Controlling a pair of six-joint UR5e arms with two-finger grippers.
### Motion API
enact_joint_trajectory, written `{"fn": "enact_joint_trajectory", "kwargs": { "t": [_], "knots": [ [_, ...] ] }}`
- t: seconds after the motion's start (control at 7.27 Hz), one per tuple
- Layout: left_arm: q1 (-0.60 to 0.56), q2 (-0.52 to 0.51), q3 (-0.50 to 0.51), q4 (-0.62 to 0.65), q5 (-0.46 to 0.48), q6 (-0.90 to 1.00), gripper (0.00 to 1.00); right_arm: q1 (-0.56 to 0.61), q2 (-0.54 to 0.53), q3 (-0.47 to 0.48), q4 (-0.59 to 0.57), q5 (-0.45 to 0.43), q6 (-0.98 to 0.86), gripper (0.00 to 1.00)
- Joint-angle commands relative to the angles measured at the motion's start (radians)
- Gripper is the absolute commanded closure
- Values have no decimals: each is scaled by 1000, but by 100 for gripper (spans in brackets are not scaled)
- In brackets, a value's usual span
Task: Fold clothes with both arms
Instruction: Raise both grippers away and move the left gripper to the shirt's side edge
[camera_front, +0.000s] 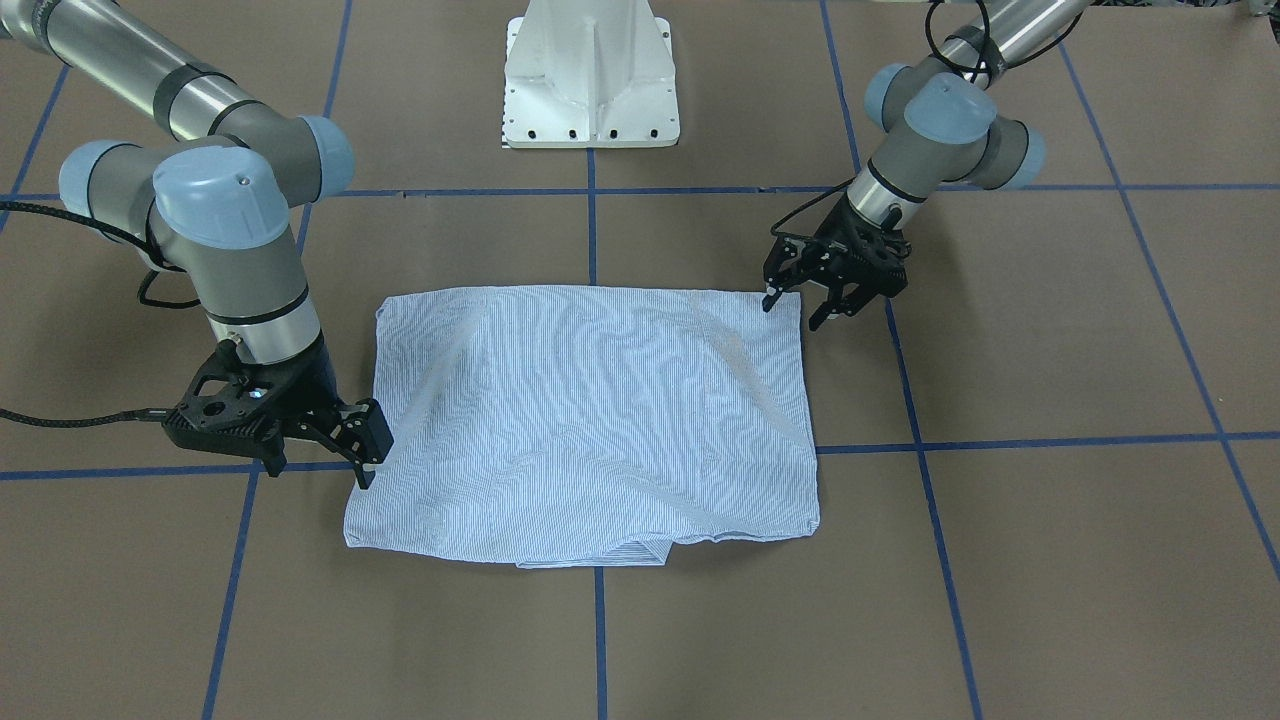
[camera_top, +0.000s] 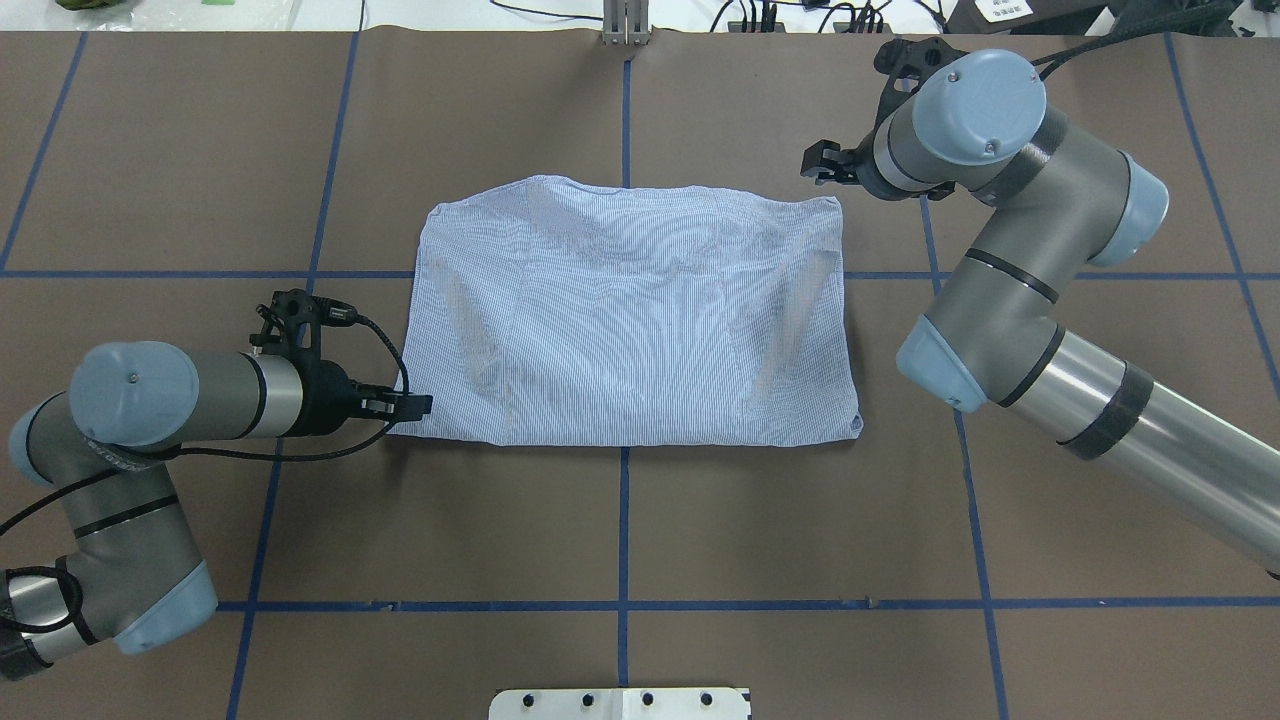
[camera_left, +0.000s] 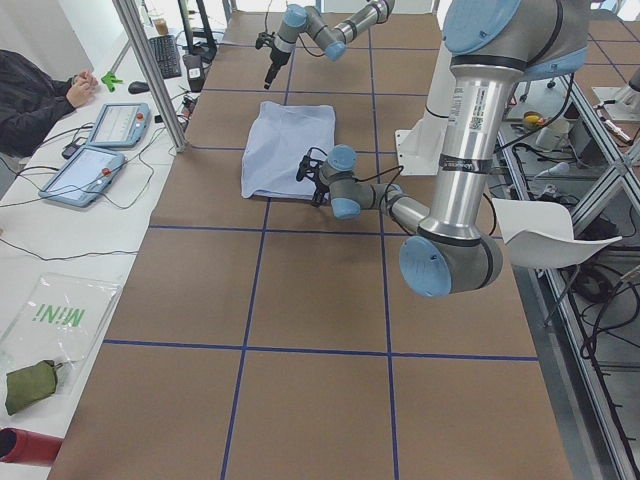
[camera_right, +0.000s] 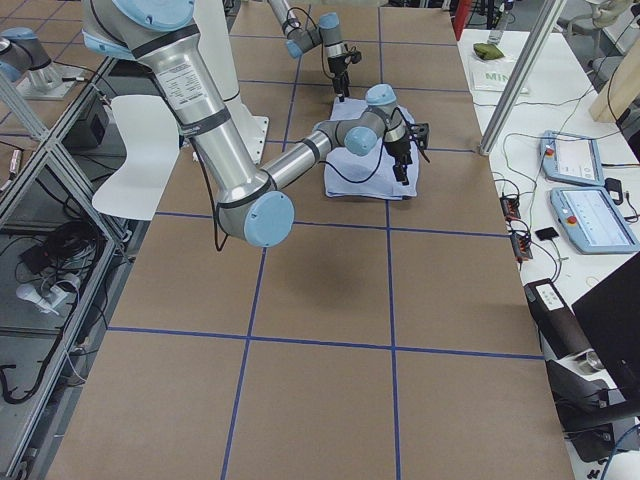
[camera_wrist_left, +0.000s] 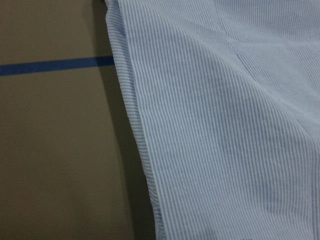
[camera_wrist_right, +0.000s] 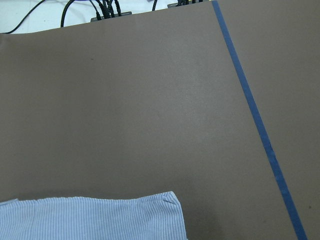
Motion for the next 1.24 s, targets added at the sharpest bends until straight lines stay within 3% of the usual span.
{"fn": "enact_joint_trajectory", "kwargs": {
  "t": [0.0, 0.14, 0.28, 0.41, 0.69, 0.96, 1.1],
  "knots": [
    [28, 1, -14, 0, 2, -5, 52, -2, 0, -2, 0, 0, -4, 0],
    [37, 3, -20, 1, 3, -6, 62, -4, 2, 0, 0, 0, -2, 0],
    [37, 3, -21, 0, 3, -6, 93, -4, 0, 0, 2, -2, -2, 0],
    [37, 10, -29, 0, 5, -11, 100, -5, 0, -2, 2, -2, -2, 0],
    [3, 79, -72, 7, 0, 9, 100, -13, 0, -3, 2, -2, 2, 0],
    [-114, 69, -38, 35, -1, 160, 100, -16, 0, -5, 2, -2, 1, 0],
    [-182, 12, 3, 96, -1, 205, 100, -18, 2, -5, 3, -2, 1, 0]
  ]
}}
